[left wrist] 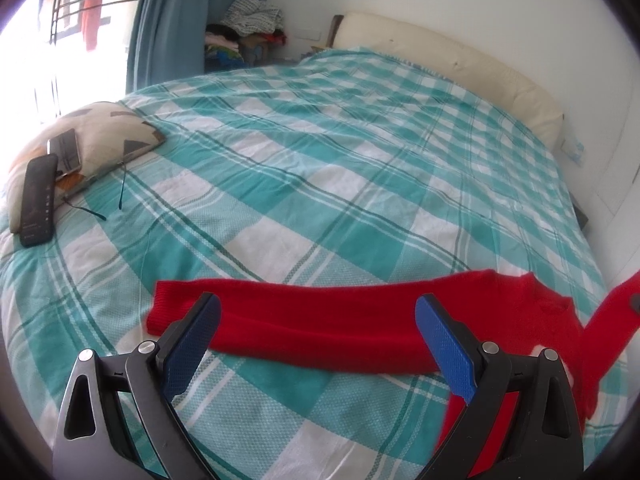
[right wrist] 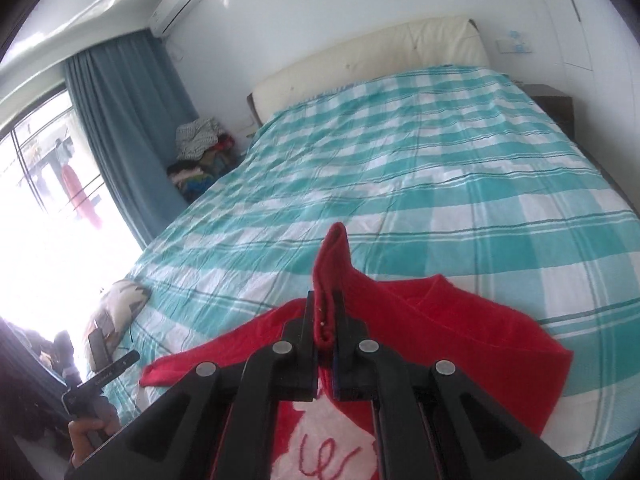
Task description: Fold small clothes
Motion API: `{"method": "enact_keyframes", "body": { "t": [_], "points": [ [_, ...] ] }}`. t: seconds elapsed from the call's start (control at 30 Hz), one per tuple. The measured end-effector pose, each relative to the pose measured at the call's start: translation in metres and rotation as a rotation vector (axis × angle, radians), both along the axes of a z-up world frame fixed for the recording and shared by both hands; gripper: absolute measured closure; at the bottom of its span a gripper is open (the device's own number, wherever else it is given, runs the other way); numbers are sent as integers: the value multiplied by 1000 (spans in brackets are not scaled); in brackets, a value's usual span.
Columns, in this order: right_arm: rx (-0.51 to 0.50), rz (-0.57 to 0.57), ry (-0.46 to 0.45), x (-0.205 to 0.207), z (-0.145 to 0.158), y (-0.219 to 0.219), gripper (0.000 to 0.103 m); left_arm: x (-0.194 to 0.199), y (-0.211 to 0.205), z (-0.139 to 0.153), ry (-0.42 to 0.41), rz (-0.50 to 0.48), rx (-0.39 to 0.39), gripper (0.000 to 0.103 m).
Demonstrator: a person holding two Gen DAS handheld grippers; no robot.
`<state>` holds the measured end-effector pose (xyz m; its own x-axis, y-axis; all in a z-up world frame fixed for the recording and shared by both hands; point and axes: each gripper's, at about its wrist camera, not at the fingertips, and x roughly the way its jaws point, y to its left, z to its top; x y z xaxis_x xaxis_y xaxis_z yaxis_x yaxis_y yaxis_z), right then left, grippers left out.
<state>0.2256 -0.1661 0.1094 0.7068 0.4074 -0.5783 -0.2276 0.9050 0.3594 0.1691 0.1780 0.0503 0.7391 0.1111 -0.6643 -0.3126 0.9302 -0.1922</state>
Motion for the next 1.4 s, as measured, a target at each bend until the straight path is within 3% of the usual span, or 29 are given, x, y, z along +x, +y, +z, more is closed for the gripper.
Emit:
{"method": "enact_keyframes", "body": {
  "t": [0.07, 0.1, 0.13, 0.17, 0.2, 0.3, 0.47, 0.7, 0.8, 0.87, 0.97, 1.13, 1.4],
  "points": [
    [-29, 62, 43, 10, -29, 29, 96, 1, 1, -1, 5, 3, 6, 5],
    [-23, 103, 82, 20, -43, 40, 89, 2, 2, -2, 10, 5, 2, 5],
    [-13, 145, 129, 29, -59, 44, 78, 3, 4, -4, 16, 6, -7, 5],
    [5, 176, 160, 26, -68, 52, 49, 4, 5, -5, 21, 7, -17, 5],
    [39, 199, 162, 37, -76, 44, 39, 4, 6, -6, 24, 9, -27, 5],
    [76, 212, 149, 24, -73, 34, 39, 3, 9, -6, 22, 18, -47, 5],
    [46, 103, 127, -19, -61, -31, 36, 2, 6, -8, 33, 2, -59, 5],
    [-24, -244, 135, -102, -79, -190, 31, 6, -19, -15, 69, -64, -12, 5],
    [-28, -386, 146, -137, -94, -234, 31, 9, -36, -21, 97, -108, 36, 4],
    [-44, -458, 181, -150, -102, -248, 31, 10, -46, -28, 127, -138, 71, 4],
    [75, -492, 154, -154, -92, -258, 31, 12, -56, -44, 189, -163, 82, 4],
    [-8, -490, 50, -149, -68, -242, 29, 11, -67, -67, 277, -219, 30, 4],
    [-8, -453, 67, -146, -75, -231, 28, 13, -78, -104, 448, -254, 18, 4]
  ]
}}
